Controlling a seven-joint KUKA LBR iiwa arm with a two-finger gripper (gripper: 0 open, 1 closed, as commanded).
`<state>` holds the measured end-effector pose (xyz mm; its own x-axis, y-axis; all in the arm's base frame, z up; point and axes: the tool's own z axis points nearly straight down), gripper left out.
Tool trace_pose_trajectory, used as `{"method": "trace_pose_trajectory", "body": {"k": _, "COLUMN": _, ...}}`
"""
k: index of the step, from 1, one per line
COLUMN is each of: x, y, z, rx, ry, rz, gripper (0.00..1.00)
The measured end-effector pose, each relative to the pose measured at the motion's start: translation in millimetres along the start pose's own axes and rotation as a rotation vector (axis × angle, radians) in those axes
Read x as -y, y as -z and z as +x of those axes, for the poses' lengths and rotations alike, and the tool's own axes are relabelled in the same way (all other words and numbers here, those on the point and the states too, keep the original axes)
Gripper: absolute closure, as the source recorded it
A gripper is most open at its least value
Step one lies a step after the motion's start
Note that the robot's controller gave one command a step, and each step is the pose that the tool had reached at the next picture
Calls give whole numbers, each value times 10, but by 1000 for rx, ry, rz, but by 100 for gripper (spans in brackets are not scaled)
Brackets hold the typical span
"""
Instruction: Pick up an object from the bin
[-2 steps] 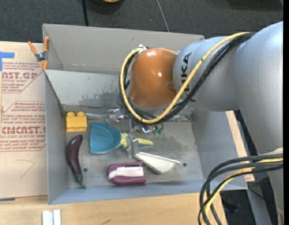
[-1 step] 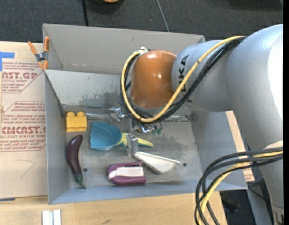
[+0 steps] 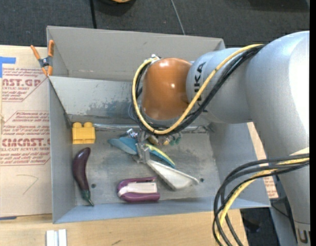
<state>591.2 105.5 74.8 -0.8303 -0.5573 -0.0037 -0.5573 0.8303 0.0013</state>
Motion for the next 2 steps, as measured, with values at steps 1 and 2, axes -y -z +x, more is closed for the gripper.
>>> {"method": "trace_pose_trajectory", "body": {"k": 1, "x": 0, "y": 0, "z": 0, "rx": 0, "ry": 0, "rz": 0, "gripper": 100}}
{"method": "trace_pose_trajectory", "body": {"k": 2, "x": 5, "y": 130, "z": 16, "rx": 1, "ry": 21, "rz": 0, "gripper": 100}}
